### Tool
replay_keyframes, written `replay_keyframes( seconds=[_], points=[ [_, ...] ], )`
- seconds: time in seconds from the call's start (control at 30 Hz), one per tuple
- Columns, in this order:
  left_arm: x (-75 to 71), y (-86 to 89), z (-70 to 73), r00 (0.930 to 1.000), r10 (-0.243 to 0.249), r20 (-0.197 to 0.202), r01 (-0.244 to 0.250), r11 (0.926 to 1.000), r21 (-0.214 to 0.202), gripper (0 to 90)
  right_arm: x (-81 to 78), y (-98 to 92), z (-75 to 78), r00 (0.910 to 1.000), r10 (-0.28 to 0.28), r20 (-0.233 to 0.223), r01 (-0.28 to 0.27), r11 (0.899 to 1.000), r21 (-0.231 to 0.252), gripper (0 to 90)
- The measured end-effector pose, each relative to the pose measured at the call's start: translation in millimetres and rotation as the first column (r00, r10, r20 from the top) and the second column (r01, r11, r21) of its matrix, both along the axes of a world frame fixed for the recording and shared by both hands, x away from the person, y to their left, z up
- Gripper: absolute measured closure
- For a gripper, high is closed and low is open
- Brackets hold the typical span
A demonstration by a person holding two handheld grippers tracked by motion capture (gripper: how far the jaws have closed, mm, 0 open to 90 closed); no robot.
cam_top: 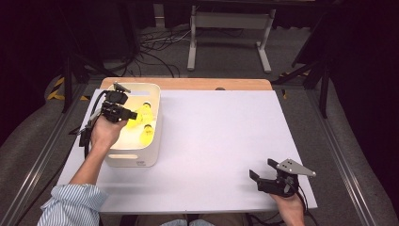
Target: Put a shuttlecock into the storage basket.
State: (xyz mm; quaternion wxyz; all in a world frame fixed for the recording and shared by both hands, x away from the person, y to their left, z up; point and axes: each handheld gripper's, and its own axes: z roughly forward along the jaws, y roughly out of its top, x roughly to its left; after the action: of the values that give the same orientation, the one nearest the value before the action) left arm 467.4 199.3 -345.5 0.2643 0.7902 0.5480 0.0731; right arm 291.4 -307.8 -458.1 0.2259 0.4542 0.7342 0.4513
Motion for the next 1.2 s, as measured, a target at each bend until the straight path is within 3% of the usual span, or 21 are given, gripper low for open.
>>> replay_keyframes(
  seconds=[0.37,0.73,0.87,1.2],
  points=[
    [2.8,-5.0,-7.3,0.9999,-0.006,-0.016,0.006,0.9985,0.055,89.7,0.2,0.3,-0.2,1.0000,0.002,-0.004,-0.002,1.000,0.002,12.3],
    [2.1,-4.8,-10.2,0.9998,-0.003,-0.021,0.004,0.9984,0.057,88.5,0.5,1.0,-0.5,1.0000,0.008,-0.005,-0.008,1.000,0.001,12.3],
    [2.1,-4.8,-10.2,0.9998,0.004,-0.022,-0.003,0.9987,0.051,81.2,0.5,1.2,-0.5,1.0000,0.008,-0.005,-0.008,1.000,0.000,12.3],
    [1.1,-5.4,-3.0,0.9999,0.013,0.003,-0.013,0.9989,0.046,52.6,0.6,0.6,-0.4,1.0000,0.007,-0.005,-0.007,1.000,0.002,12.3]
  ],
)
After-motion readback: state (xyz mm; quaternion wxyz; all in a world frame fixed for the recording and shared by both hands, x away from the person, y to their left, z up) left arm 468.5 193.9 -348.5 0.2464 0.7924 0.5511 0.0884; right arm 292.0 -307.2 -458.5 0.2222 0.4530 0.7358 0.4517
